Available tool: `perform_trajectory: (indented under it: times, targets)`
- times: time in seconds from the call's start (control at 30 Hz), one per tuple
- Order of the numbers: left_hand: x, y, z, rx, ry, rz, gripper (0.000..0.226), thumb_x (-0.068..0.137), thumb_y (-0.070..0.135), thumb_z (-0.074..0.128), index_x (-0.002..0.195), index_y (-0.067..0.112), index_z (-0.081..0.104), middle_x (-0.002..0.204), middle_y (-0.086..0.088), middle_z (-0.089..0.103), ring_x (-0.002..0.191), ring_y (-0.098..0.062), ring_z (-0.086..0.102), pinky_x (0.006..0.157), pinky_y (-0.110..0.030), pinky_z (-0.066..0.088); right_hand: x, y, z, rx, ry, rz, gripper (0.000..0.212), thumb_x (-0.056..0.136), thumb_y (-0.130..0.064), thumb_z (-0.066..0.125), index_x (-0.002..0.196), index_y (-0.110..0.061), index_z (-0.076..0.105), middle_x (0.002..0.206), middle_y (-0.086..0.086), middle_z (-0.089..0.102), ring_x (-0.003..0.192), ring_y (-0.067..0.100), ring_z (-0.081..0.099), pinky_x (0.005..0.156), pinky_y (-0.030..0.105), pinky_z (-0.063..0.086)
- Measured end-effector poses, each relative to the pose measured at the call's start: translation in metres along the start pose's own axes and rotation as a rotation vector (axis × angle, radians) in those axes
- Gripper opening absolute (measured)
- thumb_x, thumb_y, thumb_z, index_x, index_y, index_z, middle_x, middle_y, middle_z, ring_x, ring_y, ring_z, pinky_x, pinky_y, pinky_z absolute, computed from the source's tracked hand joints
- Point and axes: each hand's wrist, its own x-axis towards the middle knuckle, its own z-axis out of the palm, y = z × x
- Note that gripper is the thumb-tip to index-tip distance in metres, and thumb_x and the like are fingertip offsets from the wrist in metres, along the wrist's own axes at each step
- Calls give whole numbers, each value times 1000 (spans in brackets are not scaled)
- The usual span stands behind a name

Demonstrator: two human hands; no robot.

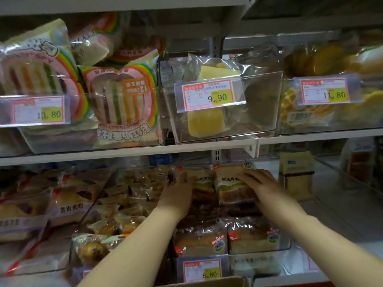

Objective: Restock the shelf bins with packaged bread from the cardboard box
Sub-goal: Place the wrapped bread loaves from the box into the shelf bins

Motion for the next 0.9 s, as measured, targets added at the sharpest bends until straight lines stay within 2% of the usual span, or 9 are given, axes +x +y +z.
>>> perform_trajectory:
  times: [0.2,0.3,0.4,0.5,0.53,0.6,0.67,0.73,0.9]
  targets:
    - [27,-7,-1,-9,-7,30,55,101,29,40,151,25,16,161,-4,8,141,-29,29,119,-48,13,35,3,6,126,25,80,67,91,-8,52,148,-29,23,154,-2,20,142,17,14,110,35,32]
    - [38,-11,-1,-2,-37,40,53,103,34,34,151,27,12,160,-2,11,144,-25,23,119,-47,5,50,3,11,72,9,95,62,95,-14,45,150,-24,18,154,2,22,141,20,20,110,34,28]
    - [44,-13,-1,44,-65,29,55,102,38,32,151,30,10,160,0,10,146,-25,17,118,-54,4,63,9,16,-82,3,111,68,93,-20,48,150,-26,13,155,1,26,142,21,21,116,41,18]
    - [45,-16,-5,145,-33,22,52,102,35,37,150,30,16,159,-2,17,146,-29,12,117,-56,2,64,4,13,-163,17,72,85,85,-44,62,149,-30,8,157,-3,17,146,22,11,116,51,5]
    - [44,-15,-6,153,-17,31,52,101,32,39,149,29,18,158,-3,21,146,-29,15,118,-54,4,61,0,12,-154,23,30,88,85,-46,62,150,-33,5,158,-5,11,146,22,7,116,51,3]
    - [42,-11,-7,154,-3,58,56,100,25,43,150,27,17,156,-5,25,144,-27,20,119,-47,11,57,-11,15,-151,20,-63,79,93,-34,55,150,-37,0,160,-7,2,146,22,3,117,47,2]
    - [38,-7,-6,184,-2,84,63,99,24,46,151,27,12,156,-6,25,143,-28,23,117,-43,13,56,-16,19,-154,11,-86,67,98,-23,45,150,-38,6,160,-5,7,146,23,6,117,44,3]
    - [35,-8,-6,210,-8,103,67,98,22,48,152,27,9,155,-7,27,141,-29,27,117,-41,13,58,-17,22,-119,52,-53,58,98,-24,43,149,-35,19,157,-3,20,145,23,14,116,43,8]
    - [35,-16,-6,176,-41,89,69,96,15,52,150,29,12,153,-6,30,139,-26,33,117,-45,16,61,-14,29,-56,141,-49,47,90,-18,57,136,-20,48,142,7,48,135,31,36,111,48,22]
